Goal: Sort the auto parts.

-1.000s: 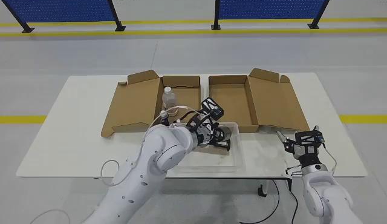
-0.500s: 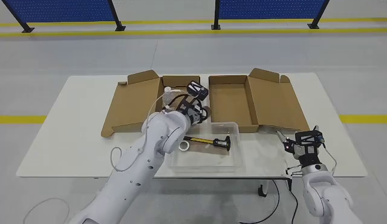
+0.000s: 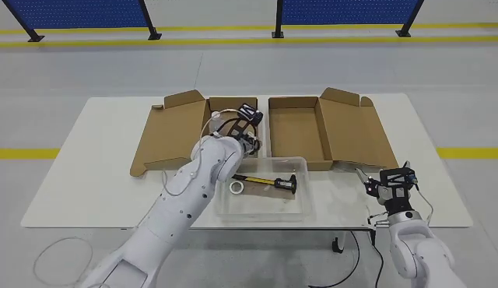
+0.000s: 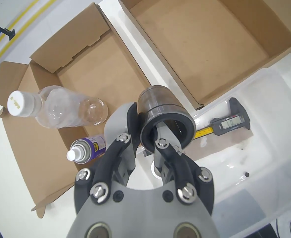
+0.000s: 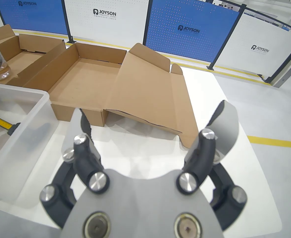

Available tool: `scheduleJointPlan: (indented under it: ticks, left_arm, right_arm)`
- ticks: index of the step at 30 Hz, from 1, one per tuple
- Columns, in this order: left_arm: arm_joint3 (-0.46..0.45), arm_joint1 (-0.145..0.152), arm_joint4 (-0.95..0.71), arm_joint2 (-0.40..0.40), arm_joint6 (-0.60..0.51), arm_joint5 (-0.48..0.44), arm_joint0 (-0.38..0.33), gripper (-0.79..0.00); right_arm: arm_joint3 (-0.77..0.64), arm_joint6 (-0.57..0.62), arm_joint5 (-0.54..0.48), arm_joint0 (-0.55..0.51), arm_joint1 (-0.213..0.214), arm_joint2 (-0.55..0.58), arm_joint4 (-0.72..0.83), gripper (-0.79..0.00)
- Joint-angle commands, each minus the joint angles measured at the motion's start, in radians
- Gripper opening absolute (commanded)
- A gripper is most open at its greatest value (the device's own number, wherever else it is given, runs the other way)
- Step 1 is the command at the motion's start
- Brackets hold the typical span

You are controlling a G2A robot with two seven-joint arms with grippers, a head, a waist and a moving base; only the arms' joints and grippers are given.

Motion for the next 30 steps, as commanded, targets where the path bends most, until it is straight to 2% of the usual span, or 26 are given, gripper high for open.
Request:
scheduleJointPlan:
  ticks: [1,15,30]
  left_arm:
    - [0.022,-0.003,0.004,0.003,-0.008,0.005,-0.011,-0.785]
    - [0.126,-0.019,0.006,0.011,-0.059,-0.009,-0.052,-0.785]
    - [0.252,-0.043,-0.014,0.029,-0.037,-0.024,-0.093,-0.785]
  right_arm:
    - [0.0,0.0,0.0,0.0,0.0,0.0,0.0,0.0]
    - [0.0,0.0,0.0,0.0,0.0,0.0,0.0,0.0]
    - [0.0,0.0,0.0,0.0,0.0,0.0,0.0,0.0]
